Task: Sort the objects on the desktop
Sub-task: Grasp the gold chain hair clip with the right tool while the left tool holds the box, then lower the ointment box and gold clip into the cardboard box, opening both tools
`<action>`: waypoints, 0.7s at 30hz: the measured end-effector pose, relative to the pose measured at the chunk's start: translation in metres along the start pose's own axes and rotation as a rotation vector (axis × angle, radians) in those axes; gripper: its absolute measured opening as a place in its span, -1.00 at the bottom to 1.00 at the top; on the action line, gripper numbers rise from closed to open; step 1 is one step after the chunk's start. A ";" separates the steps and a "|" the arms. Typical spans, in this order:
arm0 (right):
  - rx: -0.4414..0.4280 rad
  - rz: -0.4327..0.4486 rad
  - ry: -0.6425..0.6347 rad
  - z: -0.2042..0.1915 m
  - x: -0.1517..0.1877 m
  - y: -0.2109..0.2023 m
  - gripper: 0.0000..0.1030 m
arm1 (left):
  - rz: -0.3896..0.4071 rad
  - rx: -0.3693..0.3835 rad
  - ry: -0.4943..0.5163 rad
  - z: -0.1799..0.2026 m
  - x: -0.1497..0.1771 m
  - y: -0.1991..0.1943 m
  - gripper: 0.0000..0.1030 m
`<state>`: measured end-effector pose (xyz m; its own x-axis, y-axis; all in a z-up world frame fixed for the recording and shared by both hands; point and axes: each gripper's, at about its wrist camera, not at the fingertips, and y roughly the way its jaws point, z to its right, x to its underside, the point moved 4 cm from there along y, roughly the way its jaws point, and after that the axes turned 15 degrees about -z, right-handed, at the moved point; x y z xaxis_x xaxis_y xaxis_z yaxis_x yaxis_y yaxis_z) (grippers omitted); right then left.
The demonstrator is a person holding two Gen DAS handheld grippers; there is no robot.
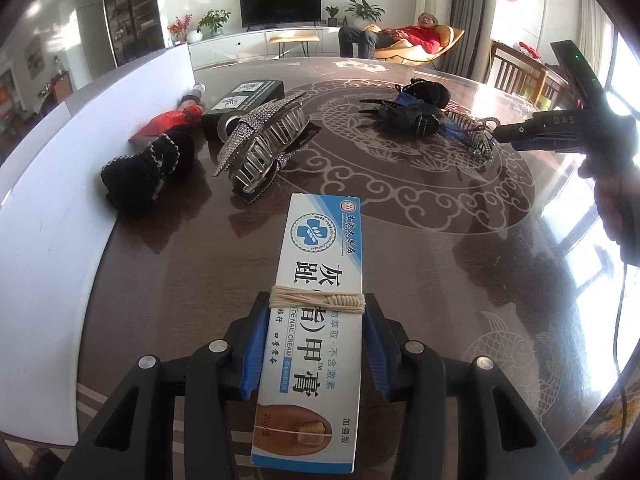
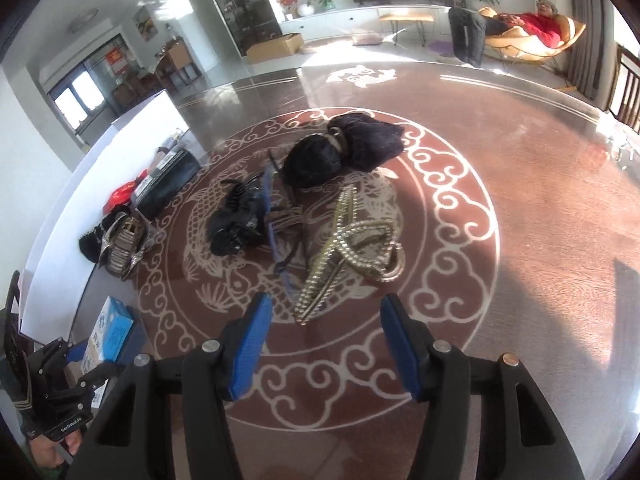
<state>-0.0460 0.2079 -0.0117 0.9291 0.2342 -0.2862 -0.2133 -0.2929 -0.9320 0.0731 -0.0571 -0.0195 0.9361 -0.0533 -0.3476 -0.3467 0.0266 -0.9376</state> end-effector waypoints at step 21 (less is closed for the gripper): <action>0.163 -0.033 0.018 0.012 -0.017 -0.002 -0.17 | 0.024 0.073 -0.048 -0.001 0.005 -0.008 -0.15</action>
<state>-0.0648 0.2156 -0.0073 0.9412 0.2244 -0.2526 -0.2278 -0.1305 -0.9649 0.0808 -0.0589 -0.0139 0.9300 -0.0043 -0.3676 -0.3653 0.1003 -0.9255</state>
